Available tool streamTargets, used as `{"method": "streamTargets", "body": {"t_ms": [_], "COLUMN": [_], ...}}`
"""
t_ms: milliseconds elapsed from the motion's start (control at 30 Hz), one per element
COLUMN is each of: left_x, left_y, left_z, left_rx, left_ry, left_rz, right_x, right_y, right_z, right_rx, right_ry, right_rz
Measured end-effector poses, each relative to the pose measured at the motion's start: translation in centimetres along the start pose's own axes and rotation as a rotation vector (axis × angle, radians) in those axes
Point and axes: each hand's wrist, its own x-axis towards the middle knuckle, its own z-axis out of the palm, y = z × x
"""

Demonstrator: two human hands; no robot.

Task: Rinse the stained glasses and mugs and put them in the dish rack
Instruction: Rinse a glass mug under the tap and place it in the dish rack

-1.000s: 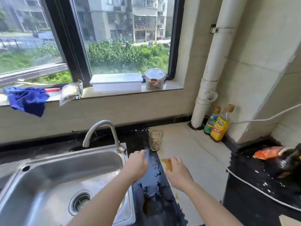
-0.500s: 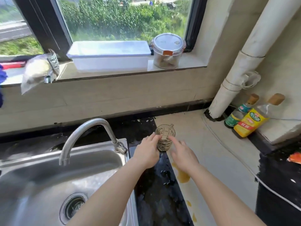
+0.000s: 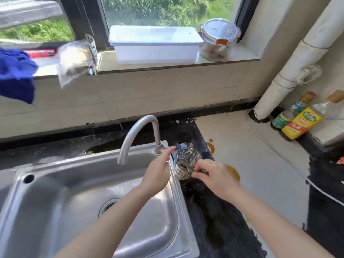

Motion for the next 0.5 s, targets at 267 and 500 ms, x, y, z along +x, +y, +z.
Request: {"method": "streamTargets", "body": {"t_ms": [267, 500], "left_x": [-3.0, -5.0], "left_y": [-4.8, -7.6], "left_z": [-7.3, -9.1], "left_rx": [-0.493, -0.446], "left_ry": [-0.298, -0.258], "left_rz": [-0.403, -0.456], "right_x": [0.4, 1.6], "right_y": [-6.5, -8.4], "right_z": [4.8, 6.2], "right_rx": [0.202, 0.207], "right_ry": [-0.285, -0.448], "right_rz": [-0.128, -0.108]}}
